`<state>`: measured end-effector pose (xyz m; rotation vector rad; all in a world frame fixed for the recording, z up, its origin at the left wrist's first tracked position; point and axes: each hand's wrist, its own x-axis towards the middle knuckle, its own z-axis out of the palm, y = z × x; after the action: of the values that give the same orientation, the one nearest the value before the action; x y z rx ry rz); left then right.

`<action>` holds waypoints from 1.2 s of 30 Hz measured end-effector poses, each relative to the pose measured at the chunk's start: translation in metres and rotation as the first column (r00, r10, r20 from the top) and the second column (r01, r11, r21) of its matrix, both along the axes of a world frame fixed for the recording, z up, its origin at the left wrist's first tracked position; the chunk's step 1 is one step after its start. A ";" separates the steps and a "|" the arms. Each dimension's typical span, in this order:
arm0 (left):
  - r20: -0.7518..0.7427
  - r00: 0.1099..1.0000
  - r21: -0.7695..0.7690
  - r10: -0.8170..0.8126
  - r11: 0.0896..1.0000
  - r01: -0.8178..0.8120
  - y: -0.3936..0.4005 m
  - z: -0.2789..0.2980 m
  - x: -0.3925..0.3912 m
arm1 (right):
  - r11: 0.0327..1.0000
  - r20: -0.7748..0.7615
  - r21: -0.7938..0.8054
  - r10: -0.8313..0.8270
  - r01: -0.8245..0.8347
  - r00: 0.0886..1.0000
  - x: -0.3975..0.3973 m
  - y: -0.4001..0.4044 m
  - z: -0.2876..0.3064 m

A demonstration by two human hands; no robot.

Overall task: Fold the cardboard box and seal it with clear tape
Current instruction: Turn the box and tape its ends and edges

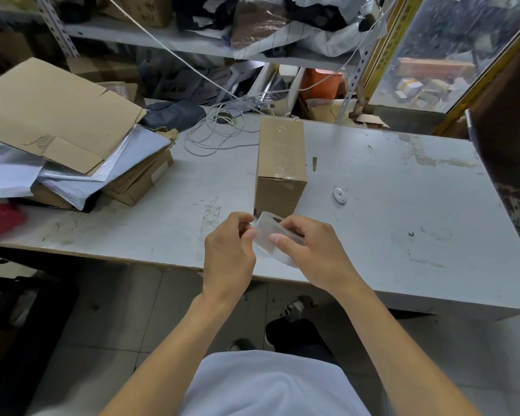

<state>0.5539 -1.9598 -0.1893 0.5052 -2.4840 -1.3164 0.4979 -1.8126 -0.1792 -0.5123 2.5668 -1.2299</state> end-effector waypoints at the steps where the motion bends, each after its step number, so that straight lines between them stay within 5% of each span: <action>1: -0.001 1.000 -0.009 -0.007 1.000 0.007 0.001 0.001 -0.001 | 1.000 -0.002 -0.002 -0.004 0.004 1.000 -0.001 0.000 0.000; 14: 0.118 0.989 0.256 -0.090 0.965 0.057 0.006 0.001 -0.006 | 0.990 -0.080 0.139 -0.011 0.022 0.997 -0.011 0.001 -0.011; 36: 0.096 0.992 0.194 -0.085 0.979 0.065 0.000 -0.006 -0.014 | 0.988 -0.069 0.156 0.029 -0.018 0.997 -0.015 0.006 -0.006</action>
<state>0.5401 -1.9603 -0.1952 0.5402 -2.4946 -1.6065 0.4824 -1.8070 -0.1855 -0.5602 2.6798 -1.0113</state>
